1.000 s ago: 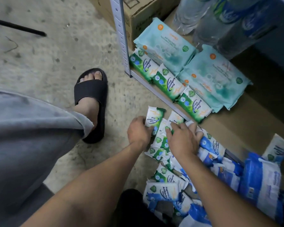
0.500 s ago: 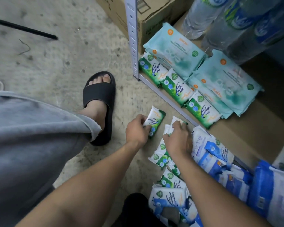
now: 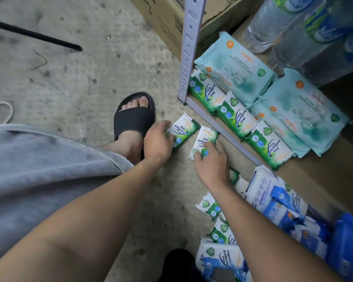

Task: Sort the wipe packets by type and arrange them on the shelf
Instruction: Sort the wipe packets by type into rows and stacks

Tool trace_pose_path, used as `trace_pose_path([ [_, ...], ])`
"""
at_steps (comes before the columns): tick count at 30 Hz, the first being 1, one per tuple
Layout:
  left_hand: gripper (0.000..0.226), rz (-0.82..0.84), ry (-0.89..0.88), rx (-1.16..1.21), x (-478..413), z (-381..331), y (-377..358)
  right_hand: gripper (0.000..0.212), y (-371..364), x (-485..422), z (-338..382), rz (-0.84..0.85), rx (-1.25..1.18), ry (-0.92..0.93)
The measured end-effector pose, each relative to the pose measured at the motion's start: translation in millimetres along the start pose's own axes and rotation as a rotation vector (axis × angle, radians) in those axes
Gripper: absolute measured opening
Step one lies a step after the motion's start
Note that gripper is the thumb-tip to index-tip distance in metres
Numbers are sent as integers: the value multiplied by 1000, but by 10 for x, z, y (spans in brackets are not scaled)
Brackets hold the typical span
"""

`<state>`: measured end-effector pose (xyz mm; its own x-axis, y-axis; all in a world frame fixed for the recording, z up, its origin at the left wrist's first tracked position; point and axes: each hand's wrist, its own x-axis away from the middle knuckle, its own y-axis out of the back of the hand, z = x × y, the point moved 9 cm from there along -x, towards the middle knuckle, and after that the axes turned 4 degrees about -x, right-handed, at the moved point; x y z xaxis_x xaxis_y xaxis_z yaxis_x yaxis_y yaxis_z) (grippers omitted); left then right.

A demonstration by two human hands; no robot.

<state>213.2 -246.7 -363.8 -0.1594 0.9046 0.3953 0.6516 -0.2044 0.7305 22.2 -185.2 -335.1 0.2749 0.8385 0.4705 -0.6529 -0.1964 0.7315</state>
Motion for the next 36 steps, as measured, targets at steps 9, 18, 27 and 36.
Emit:
trace_pose_path([
  [9, 49, -4, -136, -92, 56, 6, -156, 56, -162, 0, -60, 54, 129, 20],
  [18, 49, -4, -173, -87, -188, -151, -195, 50, -296, -163, 51, -41, 22, 34],
  [27, 47, 34, -224, -222, -307, -230, -227, 48, -320, -282, 76, -53, -32, 26],
  [36, 48, 85, -195, -332, -241, -228, -228, 60, -68, -197, -118, 70, 22, 62],
])
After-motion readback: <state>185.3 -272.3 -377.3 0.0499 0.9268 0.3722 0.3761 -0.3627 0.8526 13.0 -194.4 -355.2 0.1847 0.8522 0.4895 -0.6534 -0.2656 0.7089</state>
